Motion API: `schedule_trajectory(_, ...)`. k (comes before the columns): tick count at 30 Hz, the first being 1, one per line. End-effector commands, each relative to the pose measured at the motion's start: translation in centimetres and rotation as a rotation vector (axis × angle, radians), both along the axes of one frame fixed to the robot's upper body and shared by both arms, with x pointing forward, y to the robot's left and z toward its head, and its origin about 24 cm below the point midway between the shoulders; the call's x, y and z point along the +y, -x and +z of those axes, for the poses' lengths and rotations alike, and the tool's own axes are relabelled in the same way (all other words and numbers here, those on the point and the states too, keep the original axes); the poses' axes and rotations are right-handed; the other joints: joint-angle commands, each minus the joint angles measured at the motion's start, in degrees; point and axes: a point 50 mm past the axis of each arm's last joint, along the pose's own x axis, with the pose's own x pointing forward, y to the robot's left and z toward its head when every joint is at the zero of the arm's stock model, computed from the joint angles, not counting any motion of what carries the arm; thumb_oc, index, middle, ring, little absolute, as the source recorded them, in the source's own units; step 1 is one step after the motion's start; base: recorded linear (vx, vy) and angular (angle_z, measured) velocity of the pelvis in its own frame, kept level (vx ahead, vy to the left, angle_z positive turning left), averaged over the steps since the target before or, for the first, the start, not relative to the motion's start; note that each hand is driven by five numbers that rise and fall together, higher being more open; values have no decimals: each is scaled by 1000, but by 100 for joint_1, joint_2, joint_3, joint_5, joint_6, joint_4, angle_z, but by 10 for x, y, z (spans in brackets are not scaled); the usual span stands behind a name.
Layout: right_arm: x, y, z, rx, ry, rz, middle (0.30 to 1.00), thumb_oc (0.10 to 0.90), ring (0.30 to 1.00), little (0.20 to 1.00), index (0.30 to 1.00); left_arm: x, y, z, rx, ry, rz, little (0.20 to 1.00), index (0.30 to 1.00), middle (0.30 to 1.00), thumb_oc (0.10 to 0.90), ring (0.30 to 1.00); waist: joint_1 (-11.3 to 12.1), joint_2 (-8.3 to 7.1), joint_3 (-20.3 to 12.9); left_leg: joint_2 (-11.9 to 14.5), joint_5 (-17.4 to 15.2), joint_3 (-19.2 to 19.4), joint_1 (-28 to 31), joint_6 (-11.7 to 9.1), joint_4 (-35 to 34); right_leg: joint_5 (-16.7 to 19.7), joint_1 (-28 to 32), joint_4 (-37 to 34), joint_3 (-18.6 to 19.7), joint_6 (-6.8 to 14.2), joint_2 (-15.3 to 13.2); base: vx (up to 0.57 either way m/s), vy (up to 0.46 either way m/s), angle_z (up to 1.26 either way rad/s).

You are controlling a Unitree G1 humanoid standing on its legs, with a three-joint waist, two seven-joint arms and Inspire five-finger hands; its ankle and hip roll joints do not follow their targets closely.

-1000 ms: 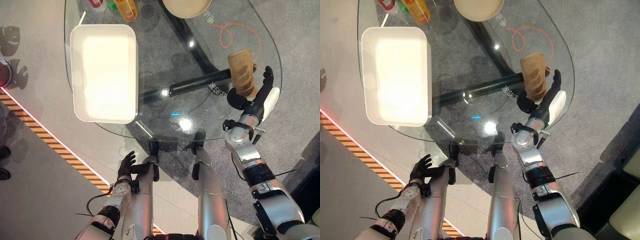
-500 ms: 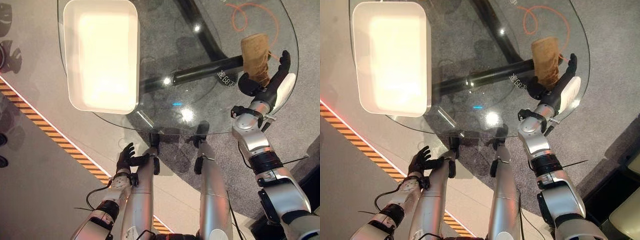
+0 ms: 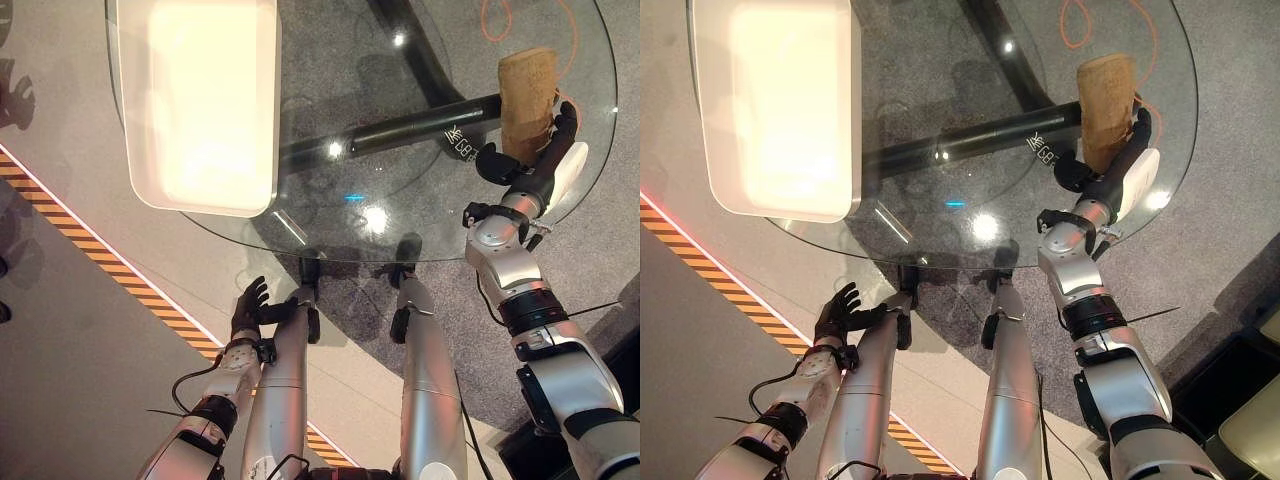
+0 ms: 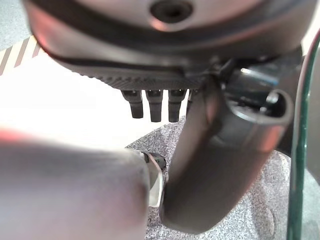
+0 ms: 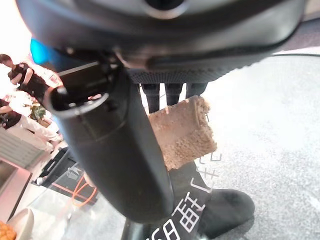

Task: Wipe the table with a cloth and put it in the basket.

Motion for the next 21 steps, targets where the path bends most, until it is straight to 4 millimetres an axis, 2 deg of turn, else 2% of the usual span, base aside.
schedule_trajectory(1,-10,2,19,-24,65,60,900,800,900,900,900,-4,62,-54,237,-33,6,900,900,900,800,900,92,347,-74,-556,436,-229,-167,223,-410,-201,-137,345,-79,-195,601,0,0,0)
schedule_trajectory(3,-8,1,19,-11,84,69,900,800,900,900,900,-3,63,-54,236,-32,7,900,900,900,800,900,97,339,-74,-560,432,-236,-181,225,-407,-200,-151,350,-85,-192,607,0,0,0)
schedule_trajectory(4,-8,1,19,0,87,74,834,723,834,823,834,-3,62,-54,233,-31,7,900,900,900,800,900,107,337,-74,-561,432,-238,-183,229,-411,-206,-149,351,-92,-190,609,0,0,0)
schedule_trajectory(5,-9,0,20,3,90,74,834,723,834,823,834,-2,62,-54,231,-31,7,900,900,900,800,900,111,340,-74,-561,429,-238,-188,229,-411,-210,-153,348,-91,-189,609,0,0,0)
schedule_trajectory(6,-9,0,20,3,91,74,900,800,900,900,900,-2,62,-54,231,-31,7,900,900,900,800,900,112,340,-74,-560,428,-237,-190,229,-410,-210,-154,348,-91,-189,609,0,0,0)
schedule_trajectory(8,-10,0,21,9,109,68,573,418,573,518,573,-1,62,-54,232,-32,6,900,900,900,800,900,123,346,-74,-565,428,-247,-202,227,-404,-204,-161,347,-87,-183,608,0,0,0)
schedule_trajectory(9,-11,0,23,9,116,61,314,116,314,216,314,-1,63,-54,233,-34,6,900,900,900,800,900,130,348,-74,-572,429,-256,-203,228,-408,-201,-161,344,-88,-177,608,0,0,0)
schedule_trajectory(21,-19,-2,28,28,100,15,300,100,300,200,300,2,66,-54,228,-28,17,900,900,900,800,900,178,339,-74,-583,401,-292,-286,244,-393,-207,-228,364,-100,-159,632,0,0,0)
